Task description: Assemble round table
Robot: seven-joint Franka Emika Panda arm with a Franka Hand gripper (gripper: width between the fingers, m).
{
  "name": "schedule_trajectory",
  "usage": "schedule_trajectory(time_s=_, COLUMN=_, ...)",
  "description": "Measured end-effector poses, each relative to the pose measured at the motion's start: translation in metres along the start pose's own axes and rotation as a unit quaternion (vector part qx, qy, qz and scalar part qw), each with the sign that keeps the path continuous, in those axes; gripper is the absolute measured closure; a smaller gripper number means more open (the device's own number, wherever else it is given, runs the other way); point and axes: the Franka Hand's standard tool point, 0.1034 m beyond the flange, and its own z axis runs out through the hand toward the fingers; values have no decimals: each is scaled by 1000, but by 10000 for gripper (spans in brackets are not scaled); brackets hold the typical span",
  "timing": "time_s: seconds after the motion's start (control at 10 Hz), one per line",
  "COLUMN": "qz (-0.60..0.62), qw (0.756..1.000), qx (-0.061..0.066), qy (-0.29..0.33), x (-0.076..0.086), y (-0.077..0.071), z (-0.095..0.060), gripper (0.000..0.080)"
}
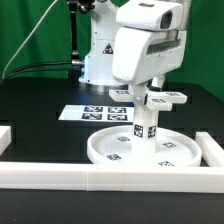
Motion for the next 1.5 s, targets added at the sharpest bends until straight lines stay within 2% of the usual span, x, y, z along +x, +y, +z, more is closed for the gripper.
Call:
schedule_trajectory(time_s=0.2, qz=71, qw=997, qx=2, qy=2, x=0, y=0, z=0, gripper=354)
schedule_trajectory(time_s=0.4, qz=175, qw=984, qx=14, qy=9, x=-1, y=-1, z=1, gripper=354)
schedule_trajectory(time_s=0.6, qz=296, qw=955, qx=27, qy=16, x=-1, y=-2, z=1, gripper=354)
schedule_trajectory(time_s=1.1, qz=453, qw=891, qx=35, qy=19, x=3, y=-4, z=0, gripper=354)
schedule_trajectory(time_s=1.3, qz=537, qw=842, qx=43, qy=28, x=3, y=-4, z=0, gripper=354)
schedule_trajectory(time_s=1.5, qz=637, qw=768, qx=54, qy=42, x=-1, y=-7, z=1, gripper=354)
